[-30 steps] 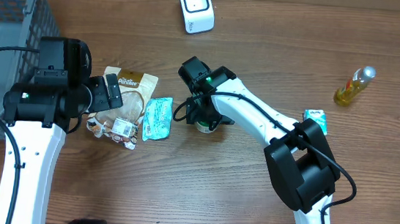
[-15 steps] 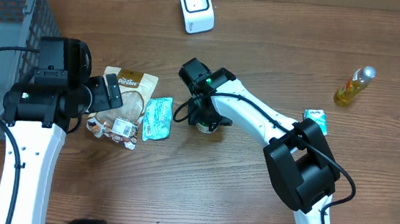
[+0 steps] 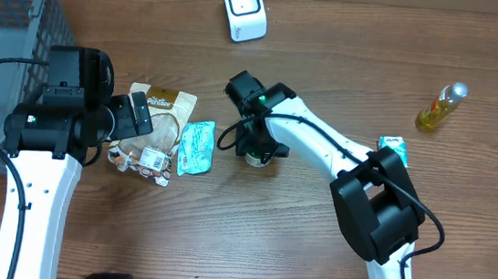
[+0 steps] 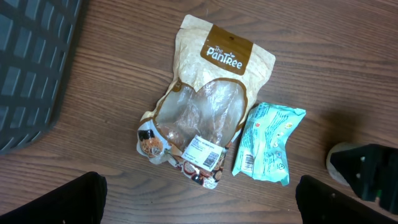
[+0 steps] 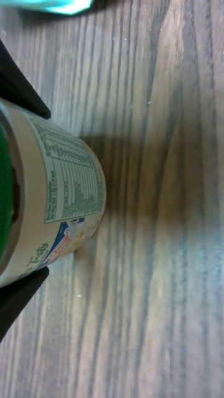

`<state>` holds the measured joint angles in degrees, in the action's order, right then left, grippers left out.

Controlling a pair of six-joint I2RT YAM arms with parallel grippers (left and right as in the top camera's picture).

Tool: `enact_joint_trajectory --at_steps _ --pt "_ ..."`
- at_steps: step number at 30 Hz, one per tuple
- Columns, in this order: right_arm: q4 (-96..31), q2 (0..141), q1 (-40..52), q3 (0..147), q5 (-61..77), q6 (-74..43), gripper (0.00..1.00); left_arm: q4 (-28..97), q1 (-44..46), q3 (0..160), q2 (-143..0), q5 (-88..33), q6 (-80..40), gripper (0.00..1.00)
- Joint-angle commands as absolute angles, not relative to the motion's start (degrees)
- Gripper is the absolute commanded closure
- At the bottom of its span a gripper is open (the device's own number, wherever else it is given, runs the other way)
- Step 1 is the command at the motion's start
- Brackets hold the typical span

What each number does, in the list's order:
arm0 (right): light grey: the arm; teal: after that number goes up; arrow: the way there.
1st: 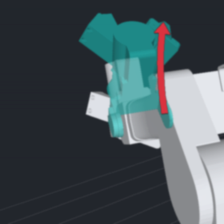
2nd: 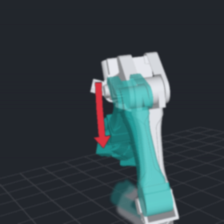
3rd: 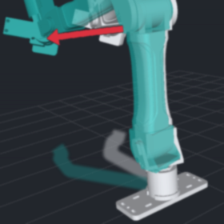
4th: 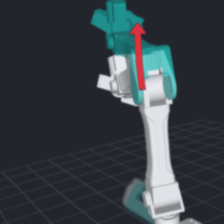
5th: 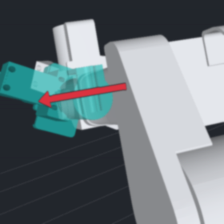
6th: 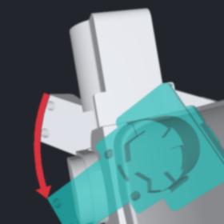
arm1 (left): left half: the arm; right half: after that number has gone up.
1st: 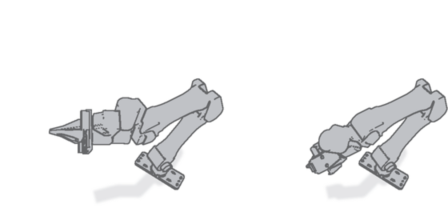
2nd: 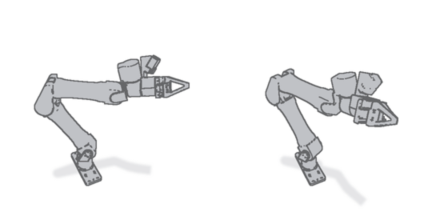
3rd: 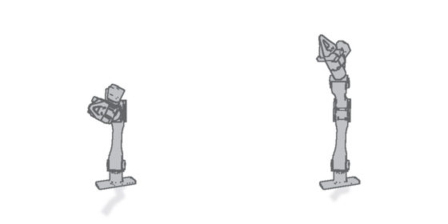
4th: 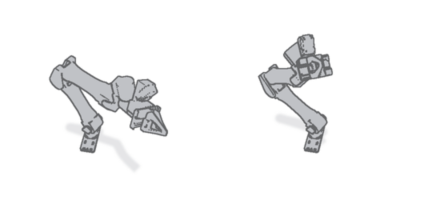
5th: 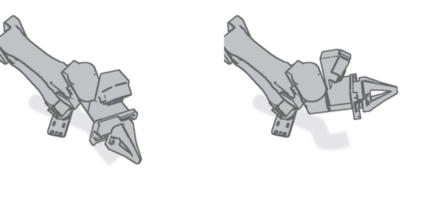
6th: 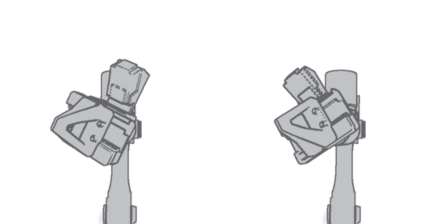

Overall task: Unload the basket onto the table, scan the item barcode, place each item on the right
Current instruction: 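Lift the jar with the right gripper and tilt it sideways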

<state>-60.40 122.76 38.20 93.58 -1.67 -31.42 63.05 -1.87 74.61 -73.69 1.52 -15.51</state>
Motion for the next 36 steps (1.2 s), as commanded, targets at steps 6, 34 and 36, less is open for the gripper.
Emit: enact_joint_trajectory --at_steps 6,34,36 --pt "-66.8 119.5 28.1 98.3 20.3 -31.5 0.41 63.0 -1.5 75.2 -73.8 1.9 -15.0 0.0" --pt "-82.1 119.2 17.9 98.3 61.0 -31.5 0.32 63.0 -1.5 75.2 -73.8 1.9 -15.0 0.01" --pt "-82.8 119.2 17.9 98.3 63.0 -31.5 0.32 63.0 -1.5 75.2 -73.8 1.9 -15.0 0.01"
